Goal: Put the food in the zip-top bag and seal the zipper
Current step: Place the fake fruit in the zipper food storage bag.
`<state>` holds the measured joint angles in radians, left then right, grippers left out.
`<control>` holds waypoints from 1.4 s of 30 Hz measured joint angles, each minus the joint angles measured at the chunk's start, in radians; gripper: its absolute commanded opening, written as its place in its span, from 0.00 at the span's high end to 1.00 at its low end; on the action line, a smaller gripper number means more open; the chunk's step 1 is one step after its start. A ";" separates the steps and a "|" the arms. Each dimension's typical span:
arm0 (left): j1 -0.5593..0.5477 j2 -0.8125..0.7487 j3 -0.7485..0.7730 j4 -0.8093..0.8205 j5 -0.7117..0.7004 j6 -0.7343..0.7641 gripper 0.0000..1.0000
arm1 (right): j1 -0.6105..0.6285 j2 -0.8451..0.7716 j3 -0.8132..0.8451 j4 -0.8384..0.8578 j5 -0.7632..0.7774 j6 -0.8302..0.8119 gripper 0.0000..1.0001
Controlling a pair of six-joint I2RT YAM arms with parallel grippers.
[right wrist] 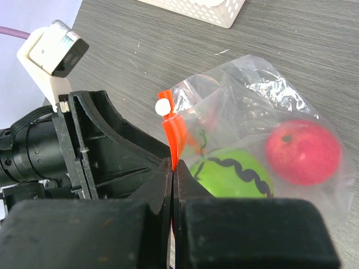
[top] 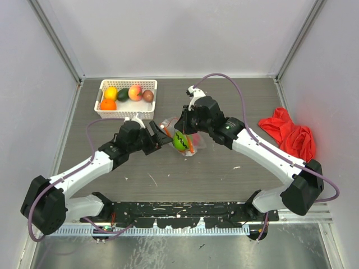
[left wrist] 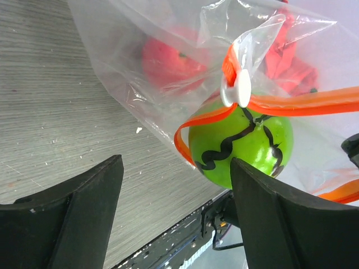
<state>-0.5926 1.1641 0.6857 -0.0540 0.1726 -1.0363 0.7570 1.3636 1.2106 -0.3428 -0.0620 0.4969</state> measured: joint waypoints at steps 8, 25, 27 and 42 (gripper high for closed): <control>-0.023 0.013 0.000 0.016 -0.010 -0.030 0.30 | 0.000 0.000 0.000 0.000 -0.004 0.003 0.99; -0.023 0.032 -0.025 0.125 -0.074 -0.121 0.42 | 0.000 0.000 0.000 0.008 -0.027 0.018 0.99; -0.023 0.047 -0.025 0.138 -0.075 -0.129 0.44 | 0.000 0.000 0.000 0.012 -0.030 0.022 0.99; -0.030 0.060 -0.018 0.138 -0.071 -0.153 0.84 | -0.012 0.000 0.000 0.019 -0.034 0.029 0.99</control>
<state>-0.6228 1.2236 0.6678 0.0837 0.1013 -1.1896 0.7448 1.3640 1.2106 -0.3233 -0.0963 0.5255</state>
